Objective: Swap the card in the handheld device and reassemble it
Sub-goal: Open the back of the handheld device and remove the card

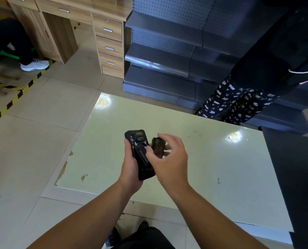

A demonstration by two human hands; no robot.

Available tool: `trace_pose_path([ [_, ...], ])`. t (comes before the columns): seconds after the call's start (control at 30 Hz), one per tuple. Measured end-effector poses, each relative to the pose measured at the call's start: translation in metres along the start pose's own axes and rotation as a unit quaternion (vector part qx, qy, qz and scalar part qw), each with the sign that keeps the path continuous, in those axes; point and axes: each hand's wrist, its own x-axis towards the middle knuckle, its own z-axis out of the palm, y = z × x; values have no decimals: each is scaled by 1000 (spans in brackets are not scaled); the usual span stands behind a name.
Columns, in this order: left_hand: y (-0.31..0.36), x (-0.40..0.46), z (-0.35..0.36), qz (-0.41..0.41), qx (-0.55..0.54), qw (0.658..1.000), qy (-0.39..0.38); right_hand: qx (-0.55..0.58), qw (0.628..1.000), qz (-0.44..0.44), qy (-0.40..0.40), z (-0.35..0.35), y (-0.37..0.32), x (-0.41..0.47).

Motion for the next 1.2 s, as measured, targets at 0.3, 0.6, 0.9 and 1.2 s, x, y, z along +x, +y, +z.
trace_pose_path([
  [0.3,-2,18,-4,-77,-114,990,4,107,980,157,-64,16,16,56],
  [0.6,-2,47,-24,-106,-124,987,-10,-162,980,105,-48,4,110,110],
  [0.9,-6,54,-52,-123,-93,988,-6,-404,885,42,-227,51,204,87],
  [1.2,-7,57,-61,-140,-46,989,1,-168,917,-279,-230,41,123,66],
])
